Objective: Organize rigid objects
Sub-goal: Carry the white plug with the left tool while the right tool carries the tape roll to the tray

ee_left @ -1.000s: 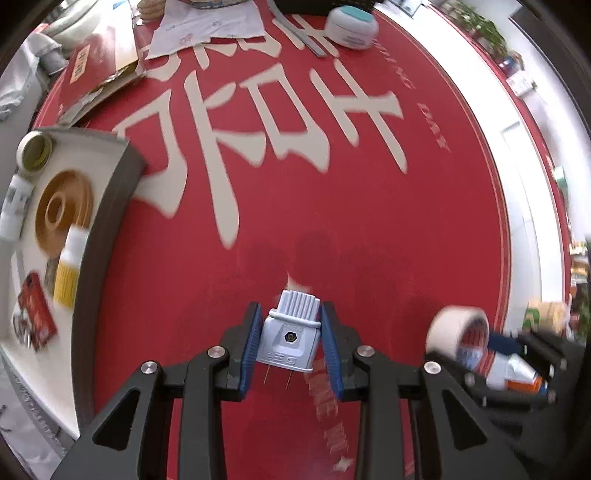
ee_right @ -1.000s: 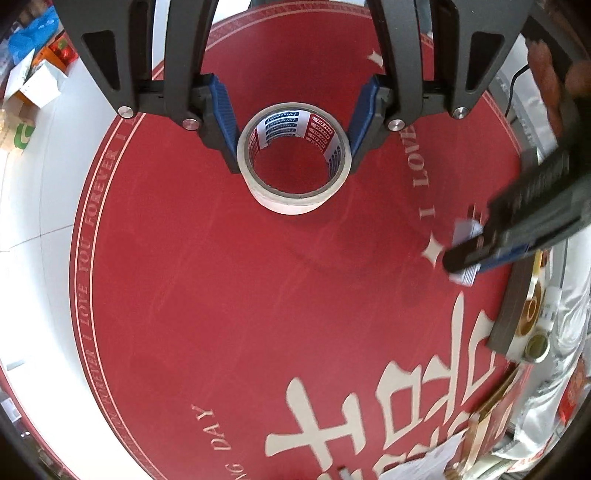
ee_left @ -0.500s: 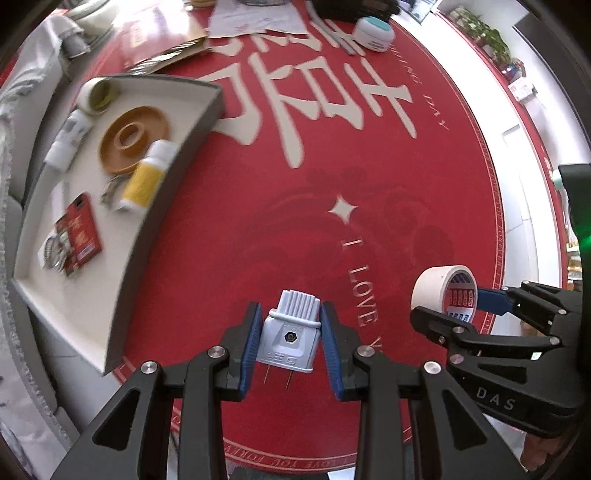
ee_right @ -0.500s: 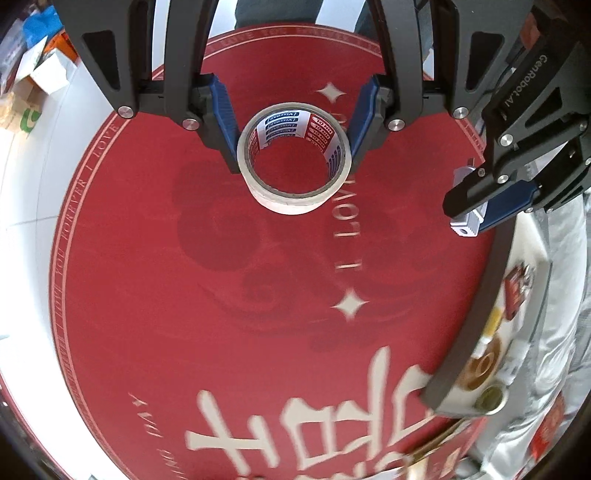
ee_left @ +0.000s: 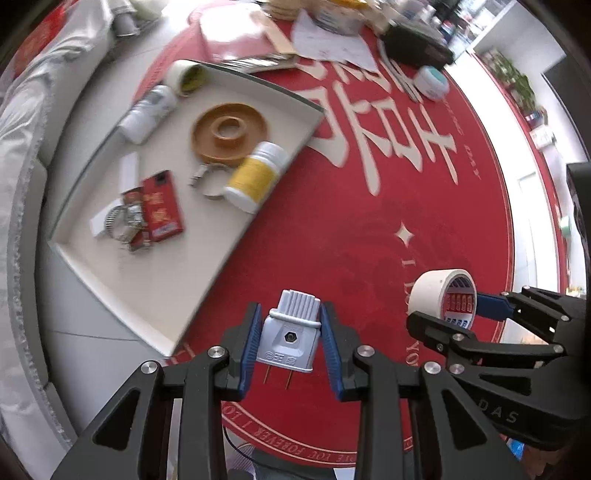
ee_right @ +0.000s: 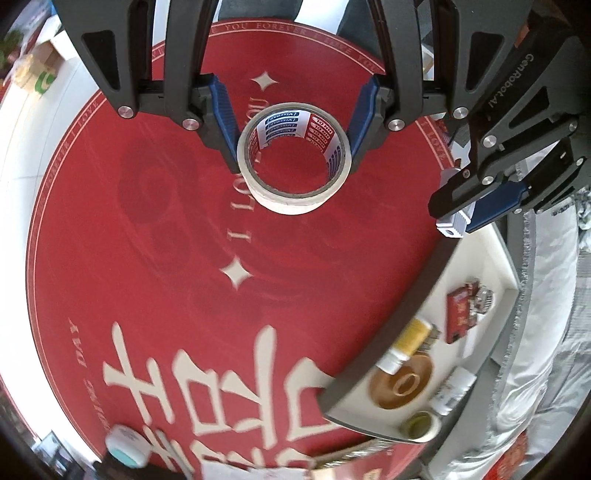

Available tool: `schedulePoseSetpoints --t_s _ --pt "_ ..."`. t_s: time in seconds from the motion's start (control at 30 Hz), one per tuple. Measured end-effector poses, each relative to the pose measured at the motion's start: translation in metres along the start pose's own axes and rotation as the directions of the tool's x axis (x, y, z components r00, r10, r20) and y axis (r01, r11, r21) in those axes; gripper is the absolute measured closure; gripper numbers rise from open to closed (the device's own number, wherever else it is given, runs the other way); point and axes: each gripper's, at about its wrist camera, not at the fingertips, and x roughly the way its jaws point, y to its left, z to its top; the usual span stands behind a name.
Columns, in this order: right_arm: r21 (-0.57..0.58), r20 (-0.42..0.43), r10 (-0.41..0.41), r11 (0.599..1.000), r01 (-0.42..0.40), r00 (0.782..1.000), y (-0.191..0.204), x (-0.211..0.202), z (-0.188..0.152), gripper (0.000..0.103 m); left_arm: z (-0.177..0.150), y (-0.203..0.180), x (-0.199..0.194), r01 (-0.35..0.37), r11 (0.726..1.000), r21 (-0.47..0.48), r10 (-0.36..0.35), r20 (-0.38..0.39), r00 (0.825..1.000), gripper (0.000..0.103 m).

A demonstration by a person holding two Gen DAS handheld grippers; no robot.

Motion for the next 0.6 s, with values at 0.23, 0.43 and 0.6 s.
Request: schedulePoseSetpoints --t_s 0.23,0.43,0.6 --pt "-0.059 0.025 0.008 0.998 -0.006 1.000 0.021 -0.004 0.024 0.048 0.002 0.043 -0.012 -0.040 0.993 -0.112 0.044 0.038 0.998 0.069" --pt "-0.097 0.052 0.028 0.995 -0.023 0.998 0.048 -0.010 0.042 0.048 0.008 0.070 -0.015 -0.068 0.982 -0.177 0.080 0.059 0.995 0.069" --pt "-0.117 0.071 0.044 0.993 -0.035 0.996 0.060 -0.013 0.055 0.048 0.013 0.084 -0.017 -0.088 0.974 -0.209 0.104 0.069 0.992 0.069"
